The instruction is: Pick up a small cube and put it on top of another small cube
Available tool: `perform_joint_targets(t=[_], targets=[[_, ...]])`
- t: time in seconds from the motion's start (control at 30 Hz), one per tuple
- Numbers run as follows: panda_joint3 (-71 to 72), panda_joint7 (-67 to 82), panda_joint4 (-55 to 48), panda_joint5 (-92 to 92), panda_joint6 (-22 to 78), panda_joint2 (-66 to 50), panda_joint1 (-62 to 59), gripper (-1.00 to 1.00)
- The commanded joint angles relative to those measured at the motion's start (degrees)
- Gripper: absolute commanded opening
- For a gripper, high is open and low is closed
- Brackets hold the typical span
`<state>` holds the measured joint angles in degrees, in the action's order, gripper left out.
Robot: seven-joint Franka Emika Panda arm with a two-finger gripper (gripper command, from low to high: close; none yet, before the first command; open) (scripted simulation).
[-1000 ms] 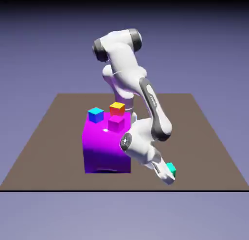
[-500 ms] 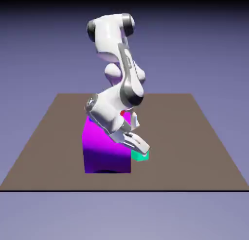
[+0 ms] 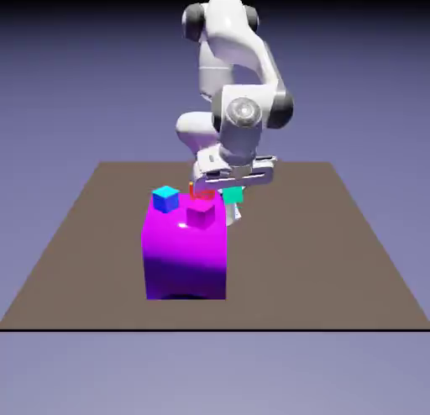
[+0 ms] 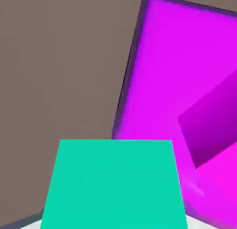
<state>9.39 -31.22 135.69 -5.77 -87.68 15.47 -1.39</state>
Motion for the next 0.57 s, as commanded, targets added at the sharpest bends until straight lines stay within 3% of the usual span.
perform_joint_targets(t=[0.0,0.17,0.4,0.43,0.53], targets=[[-1.37,2.13,0.93,-2.25,1.82,1.69,2.08,-1.00],[-7.88,11.88,5.67,-12.56,10.27,9.40,12.46,-1.00],[-10.23,10.63,16.75,-15.56,1.70,11.18,12.85,-1.00],[-10.23,10.63,16.76,-15.56,1.70,11.18,12.85,1.00],[-9.42,11.01,12.61,-14.70,5.11,10.37,13.31,1.00]])
